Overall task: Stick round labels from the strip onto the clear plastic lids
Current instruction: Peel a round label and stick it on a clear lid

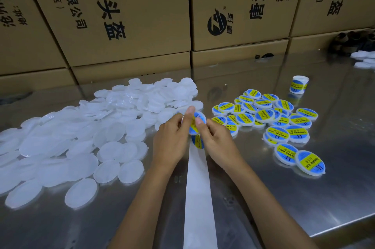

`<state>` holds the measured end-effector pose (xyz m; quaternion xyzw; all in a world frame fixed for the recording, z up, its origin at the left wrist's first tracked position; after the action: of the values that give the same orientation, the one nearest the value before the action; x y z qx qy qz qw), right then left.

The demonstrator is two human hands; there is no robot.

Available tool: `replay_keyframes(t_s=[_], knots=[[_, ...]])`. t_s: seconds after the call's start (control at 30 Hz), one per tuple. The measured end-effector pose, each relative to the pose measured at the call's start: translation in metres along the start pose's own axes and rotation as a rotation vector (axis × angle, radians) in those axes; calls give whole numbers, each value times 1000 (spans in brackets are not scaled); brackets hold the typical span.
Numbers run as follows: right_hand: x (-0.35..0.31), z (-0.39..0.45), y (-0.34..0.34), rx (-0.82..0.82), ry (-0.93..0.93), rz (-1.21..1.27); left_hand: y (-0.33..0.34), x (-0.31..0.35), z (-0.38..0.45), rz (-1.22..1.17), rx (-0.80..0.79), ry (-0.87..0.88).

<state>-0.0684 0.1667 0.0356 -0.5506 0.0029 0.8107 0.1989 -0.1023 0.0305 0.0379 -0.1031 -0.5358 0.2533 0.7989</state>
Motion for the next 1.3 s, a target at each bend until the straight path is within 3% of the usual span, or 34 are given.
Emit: replay_keyframes(t_s=[0.13, 0.27, 0.53, 0.6, 0.7, 0.8, 0.93, 1.07, 1.13, 1.23, 1.3], knots=[[1, 1, 2, -35, 25, 48, 1, 0, 2, 51, -37, 24], [4, 3, -6, -3, 80, 102, -7, 2, 3, 193, 53, 51], [23, 2, 5, -127, 218, 68, -8, -12, 7, 171, 67, -22], [37, 5, -5, -50, 321, 89, -14, -22, 8, 85, 122, -110], [64, 6, -36, 213, 494, 202, -19, -27, 9, 101, 172, -89], [81, 3, -59, 406, 599, 359, -10, -27, 10, 150, 102, -18], [88, 2, -65, 485, 641, 455, 4, -28, 8, 146, 6, 26], [77, 7, -59, 426, 528, 337, 14, -28, 7, 78, -55, 54], [51, 13, -56, 382, 284, 147, 21, -26, 7, 79, -112, 74], [11, 12, -25, 166, -112, -183, 34, -23, 6, 43, -205, 84], [9, 10, -6, 28, -207, -337, 32, -21, 6, 32, -184, 93]])
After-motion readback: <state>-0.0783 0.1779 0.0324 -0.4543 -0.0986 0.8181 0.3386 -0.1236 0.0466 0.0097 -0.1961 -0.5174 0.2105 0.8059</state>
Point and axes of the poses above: each hand's wrist, its own z-axis towards the middle knuckle, its own y-axis out of the palm, x = y × z, the point moved 10 cm from there along z, towards the middle knuckle, and after that the axes turned 6 degrees about x, right-handed, at the moved point
